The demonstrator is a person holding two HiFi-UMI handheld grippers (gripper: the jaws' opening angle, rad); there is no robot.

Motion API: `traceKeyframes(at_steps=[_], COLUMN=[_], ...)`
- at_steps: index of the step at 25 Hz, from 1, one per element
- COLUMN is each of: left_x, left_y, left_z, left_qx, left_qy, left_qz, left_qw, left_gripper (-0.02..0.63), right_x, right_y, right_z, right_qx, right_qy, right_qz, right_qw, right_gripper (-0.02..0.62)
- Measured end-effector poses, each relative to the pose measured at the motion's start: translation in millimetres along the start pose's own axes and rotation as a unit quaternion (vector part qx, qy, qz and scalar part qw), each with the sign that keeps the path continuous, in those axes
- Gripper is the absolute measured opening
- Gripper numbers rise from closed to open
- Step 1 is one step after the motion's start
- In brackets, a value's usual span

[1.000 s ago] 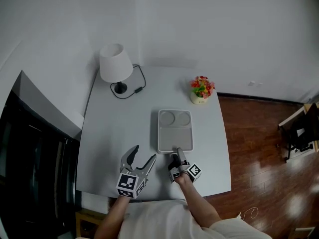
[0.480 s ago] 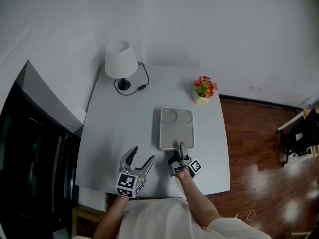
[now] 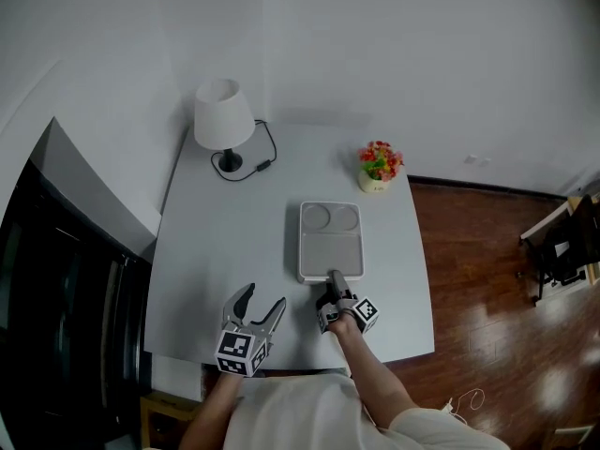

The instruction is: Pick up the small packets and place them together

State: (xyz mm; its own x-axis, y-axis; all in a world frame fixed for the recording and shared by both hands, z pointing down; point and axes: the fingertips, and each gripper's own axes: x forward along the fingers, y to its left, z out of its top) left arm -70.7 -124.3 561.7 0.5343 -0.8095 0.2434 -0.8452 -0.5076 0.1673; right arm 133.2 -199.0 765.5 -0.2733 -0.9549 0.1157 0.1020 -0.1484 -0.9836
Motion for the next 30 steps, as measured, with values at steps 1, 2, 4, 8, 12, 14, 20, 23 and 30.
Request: traceKeyframes(at_steps=[1, 2, 4, 8, 12, 14, 20, 23, 30], left_x=[0.5, 1.3, 3.3, 6.1, 9.5, 10.4, 20.8, 24.7, 27.9], left_y=[-1.7, -4.0, -9.6, -19.4, -32.5, -38.6, -63.0, -73.1, -84.4], left_z=[-1.4, -2.6, -4.7, -8.6, -13.6, -17.5, -32.1, -35.7, -38.3], left_qx=[0.0, 0.002, 0.01, 0.02, 0.027, 0.029, 0.027, 0.03, 0.025], left_qy=[0.002, 0.005, 0.011, 0.02, 0.029, 0.033, 0.05, 0.053, 0.054], left_qz=[-0.004, -0.008, -0.021, -0.045, -0.075, -0.091, -0.143, -0.163, -0.175], left_qw=[1.0, 1.0, 0.9997, 0.9986, 0.9964, 0.9949, 0.9881, 0.9847, 0.9828], left_gripper=[0.316, 0.316, 0.316, 0.314, 0.31, 0.31, 0.308, 0.308, 0.308], right_x=[-2.1, -5.3, -14.4, -41.5, -89.6, -123.0, -215.1, -229.9, -229.2], right_y=[-3.3, -2.7, 1.9, -15.4, -15.6, -19.1, -45.9, -49.0, -39.0], right_z=[1.0, -1.1, -8.9, -15.0, -40.4, -50.5, -77.3, -77.1, -83.7], right_qx=[-0.005, -0.004, 0.007, 0.002, 0.01, 0.017, 0.036, 0.032, -0.009], right_qy=[0.0, -0.001, -0.005, -0.007, -0.007, -0.018, -0.042, -0.057, 0.008], right_qz=[0.002, 0.001, -0.002, -0.001, -0.008, -0.016, -0.059, -0.057, -0.06], right_qw=[1.0, 1.0, 1.0, 1.0, 1.0, 1.0, 0.997, 0.996, 0.998], right_gripper=[0.253, 0.253, 0.253, 0.249, 0.183, 0.181, 0.181, 0.181, 0.257])
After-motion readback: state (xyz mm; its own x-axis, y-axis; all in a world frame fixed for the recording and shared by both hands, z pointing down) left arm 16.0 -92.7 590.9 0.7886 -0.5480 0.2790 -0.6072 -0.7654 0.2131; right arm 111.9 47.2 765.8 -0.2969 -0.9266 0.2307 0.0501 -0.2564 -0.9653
